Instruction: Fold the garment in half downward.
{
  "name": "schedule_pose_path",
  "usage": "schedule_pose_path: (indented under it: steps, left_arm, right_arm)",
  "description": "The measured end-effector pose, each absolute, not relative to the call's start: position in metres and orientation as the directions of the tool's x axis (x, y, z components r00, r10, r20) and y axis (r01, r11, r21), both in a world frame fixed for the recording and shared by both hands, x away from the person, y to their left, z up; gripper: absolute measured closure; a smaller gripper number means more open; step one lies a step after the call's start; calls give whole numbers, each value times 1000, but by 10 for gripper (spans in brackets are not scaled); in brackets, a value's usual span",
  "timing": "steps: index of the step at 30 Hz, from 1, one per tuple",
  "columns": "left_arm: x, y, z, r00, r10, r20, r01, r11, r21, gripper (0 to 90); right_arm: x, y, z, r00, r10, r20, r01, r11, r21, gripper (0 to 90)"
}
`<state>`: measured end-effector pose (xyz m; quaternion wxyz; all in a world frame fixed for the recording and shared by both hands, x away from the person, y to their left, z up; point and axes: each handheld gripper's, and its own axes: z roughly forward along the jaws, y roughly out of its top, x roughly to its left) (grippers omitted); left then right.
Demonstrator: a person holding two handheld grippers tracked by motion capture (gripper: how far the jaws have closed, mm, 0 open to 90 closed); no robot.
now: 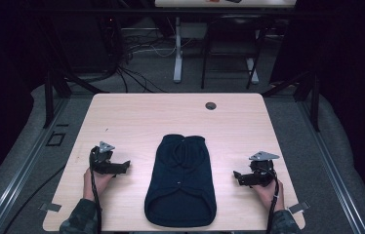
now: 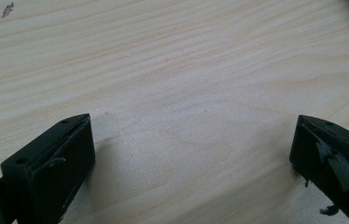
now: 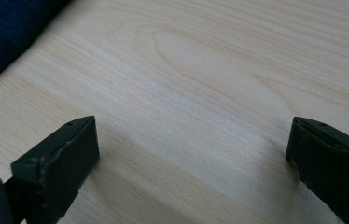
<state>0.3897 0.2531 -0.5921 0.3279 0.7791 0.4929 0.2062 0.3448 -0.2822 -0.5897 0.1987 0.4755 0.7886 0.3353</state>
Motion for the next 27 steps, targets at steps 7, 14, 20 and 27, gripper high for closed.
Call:
schedule_pose_path:
  steps: [7,14,20,27]
  left_arm:
    - [390,253,-592,424,906,-1,633,-296,715,5]
    - [393,249,-590,407,913,12,640,-295,710,3]
    - [400,241,-568,441,897,-23,611,-281,740,22]
    - [422,218,-541,498,867,-36,595,-311,741,15]
  right_arm:
    - [345,-282,-589,-469,883,5,625,328,708,20]
    - [349,-282,-586,-455,890,19,657,321,682,7]
    - [356,-272,-561,-478,876,59,641,302,706,10]
    - [378,-240,-532,-545,834,88,618,328,715,32]
